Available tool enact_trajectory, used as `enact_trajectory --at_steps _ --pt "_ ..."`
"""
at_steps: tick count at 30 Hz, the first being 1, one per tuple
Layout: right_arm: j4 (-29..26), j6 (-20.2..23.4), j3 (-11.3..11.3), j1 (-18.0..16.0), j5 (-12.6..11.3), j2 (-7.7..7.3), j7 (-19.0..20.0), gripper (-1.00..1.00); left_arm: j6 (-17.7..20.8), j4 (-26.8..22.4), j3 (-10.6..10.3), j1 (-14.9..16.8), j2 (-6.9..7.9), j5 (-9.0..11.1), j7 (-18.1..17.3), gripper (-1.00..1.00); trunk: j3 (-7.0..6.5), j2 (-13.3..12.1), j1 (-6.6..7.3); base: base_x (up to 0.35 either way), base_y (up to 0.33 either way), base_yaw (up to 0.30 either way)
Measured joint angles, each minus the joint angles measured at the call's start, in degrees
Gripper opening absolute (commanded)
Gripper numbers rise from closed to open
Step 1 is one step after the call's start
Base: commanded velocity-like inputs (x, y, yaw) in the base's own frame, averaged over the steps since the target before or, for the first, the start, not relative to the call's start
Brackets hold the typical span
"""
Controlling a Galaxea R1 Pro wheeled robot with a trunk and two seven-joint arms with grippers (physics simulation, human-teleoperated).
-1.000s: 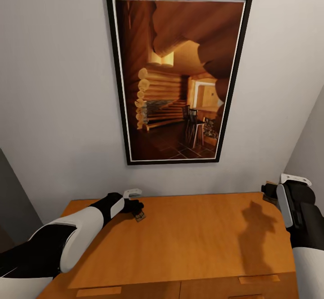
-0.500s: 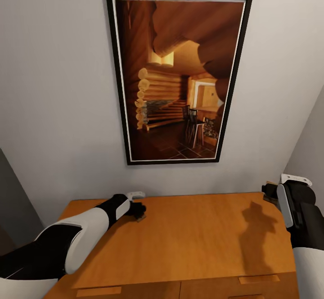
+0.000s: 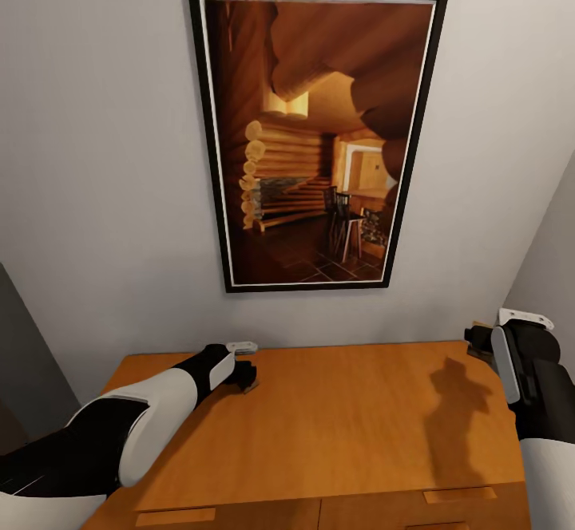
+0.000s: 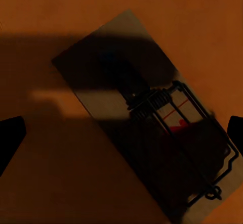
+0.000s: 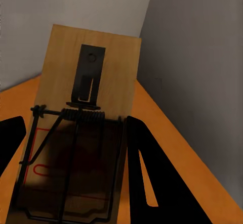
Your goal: Take the four mousetraps from the cabinet in the bathroom and place them on the bathroom floor. Make sure all four end up on the same floor surface, and ensure that at least two of them are either under or directly next to the same bathroom sink.
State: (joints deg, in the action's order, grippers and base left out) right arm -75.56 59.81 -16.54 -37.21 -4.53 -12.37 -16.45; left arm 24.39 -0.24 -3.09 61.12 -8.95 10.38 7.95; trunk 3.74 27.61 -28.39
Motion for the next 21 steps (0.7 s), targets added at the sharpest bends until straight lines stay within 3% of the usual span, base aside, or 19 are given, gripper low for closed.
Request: enact_trajectory --at_steps 7,16,21 --pt "0.02 0.00 0.00 0.00 0.12 0.08 -0.01 -1.00 -0.05 -0.07 0.04 0.00 -0.10 0.06 -0.23 1.00 0.00 0.00 0.00 0.000 0.000 0.000" --pt "0.02 0.00 0.00 0.00 0.32 0.09 -0.02 -1.00 -0.42 -0.31 -0.24 0.02 -0.17 5.31 -0.73 1.00 0.00 0.01 0.00 0.000 0.000 0.000" --pt "0.02 -0.01 0.00 0.00 0.35 0.09 -0.03 -1.00 -0.56 -0.29 -0.41 0.03 -0.17 6.06 -0.74 1.00 -0.01 0.01 0.00 0.000 0.000 0.000"
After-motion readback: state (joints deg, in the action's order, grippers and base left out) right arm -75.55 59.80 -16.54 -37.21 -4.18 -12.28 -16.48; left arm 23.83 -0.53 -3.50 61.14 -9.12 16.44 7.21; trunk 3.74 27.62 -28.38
